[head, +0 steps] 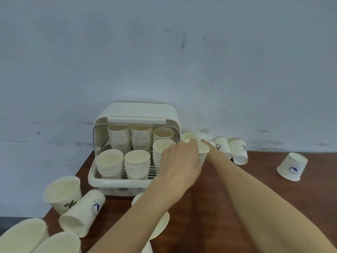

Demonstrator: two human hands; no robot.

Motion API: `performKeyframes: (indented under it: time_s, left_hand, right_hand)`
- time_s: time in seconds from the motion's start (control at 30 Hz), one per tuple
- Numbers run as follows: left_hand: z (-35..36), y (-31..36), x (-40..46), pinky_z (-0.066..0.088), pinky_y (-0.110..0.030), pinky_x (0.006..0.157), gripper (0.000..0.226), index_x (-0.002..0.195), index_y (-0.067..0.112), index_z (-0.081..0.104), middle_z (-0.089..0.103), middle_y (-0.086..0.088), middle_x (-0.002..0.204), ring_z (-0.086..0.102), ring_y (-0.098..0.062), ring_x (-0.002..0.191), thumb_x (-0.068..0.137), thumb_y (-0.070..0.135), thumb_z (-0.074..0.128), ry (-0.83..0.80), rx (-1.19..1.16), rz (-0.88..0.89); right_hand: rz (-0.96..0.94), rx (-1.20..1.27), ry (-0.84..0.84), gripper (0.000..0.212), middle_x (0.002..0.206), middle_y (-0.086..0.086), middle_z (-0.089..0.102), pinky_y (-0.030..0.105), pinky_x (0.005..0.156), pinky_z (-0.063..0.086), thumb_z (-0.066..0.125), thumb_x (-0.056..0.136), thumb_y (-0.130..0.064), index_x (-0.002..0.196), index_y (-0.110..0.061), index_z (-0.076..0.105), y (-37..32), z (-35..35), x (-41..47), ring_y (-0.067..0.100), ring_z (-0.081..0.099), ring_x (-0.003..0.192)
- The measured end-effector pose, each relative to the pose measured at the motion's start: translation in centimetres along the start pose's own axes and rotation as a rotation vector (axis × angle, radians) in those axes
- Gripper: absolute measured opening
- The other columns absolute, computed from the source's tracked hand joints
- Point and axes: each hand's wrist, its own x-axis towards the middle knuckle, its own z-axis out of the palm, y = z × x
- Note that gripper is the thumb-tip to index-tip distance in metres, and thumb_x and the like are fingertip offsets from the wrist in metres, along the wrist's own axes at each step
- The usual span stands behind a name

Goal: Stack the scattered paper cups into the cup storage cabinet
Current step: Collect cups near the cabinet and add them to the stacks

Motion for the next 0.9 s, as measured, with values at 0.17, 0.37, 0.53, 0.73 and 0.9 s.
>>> performKeyframes:
  time_s: [0.17, 0.37, 0.53, 0.73, 0.9]
  left_hand:
    - [-0.8, -2.2, -0.7, 0.038, -0.035, 0.065, 0.015, 0.102, 0.015, 0.050, 0.063, -0.007, 0.099, 0.059, -0.029, 0.092, 0.092, 0.022, 0.041, 0.068, -0.074, -0.070]
    - [-3.1, -3.8, -2.3, 0.045, -0.037, 0.067, 0.019, 0.097, 0.015, 0.052, 0.064, -0.005, 0.093, 0.059, -0.029, 0.086, 0.092, 0.030, 0.041, 0.143, -0.136, -0.171]
    - [-5.3, -5.9, -3.5, 0.049, -0.039, 0.068, 0.018, 0.095, 0.016, 0.053, 0.064, -0.003, 0.090, 0.060, -0.026, 0.085, 0.092, 0.030, 0.043, 0.221, -0.118, -0.210]
    - [-7.5, -9.9, -5.0, 0.050, -0.036, 0.065, 0.014, 0.095, 0.017, 0.055, 0.066, -0.002, 0.090, 0.061, -0.027, 0.081, 0.093, 0.027, 0.045, 0.286, -0.072, -0.296]
    - [-7.1, -13.6, -6.2, 0.042, -0.033, 0.062, 0.016, 0.100, 0.016, 0.058, 0.066, -0.005, 0.096, 0.060, -0.029, 0.084, 0.095, 0.024, 0.045, 0.291, -0.008, -0.372]
  right_hand:
    - [-0.033, 0.122, 0.198, 0.026, 0.115, 0.010, 0.061, 0.037, 0.086, 0.045, 0.040, 0.095, -0.010, 0.114, -0.009, 0.057, -0.7, 1.9, -1.2, 0.029, 0.057, 0.111]
    - [-0.034, 0.225, 0.459, 0.010, 0.069, 0.002, 0.047, 0.034, 0.057, 0.035, 0.040, 0.093, -0.012, 0.089, -0.011, 0.049, 1.2, 1.0, -5.1, 0.029, 0.047, 0.071]
    - [-0.110, 0.319, 0.593, 0.013, 0.069, 0.006, 0.060, 0.038, 0.056, 0.043, 0.045, 0.089, -0.018, 0.085, -0.011, 0.056, 1.2, -1.2, -8.4, 0.031, 0.054, 0.069]
    - [-0.245, 0.375, 0.838, 0.018, 0.071, 0.006, 0.061, 0.042, 0.061, 0.046, 0.046, 0.095, -0.023, 0.086, -0.011, 0.058, -2.4, -3.8, -12.0, 0.031, 0.056, 0.067]
    - [-0.302, 0.418, 1.026, 0.015, 0.081, 0.008, 0.063, 0.038, 0.057, 0.044, 0.050, 0.096, -0.019, 0.096, -0.008, 0.060, -6.3, -4.4, -14.1, 0.031, 0.057, 0.067]
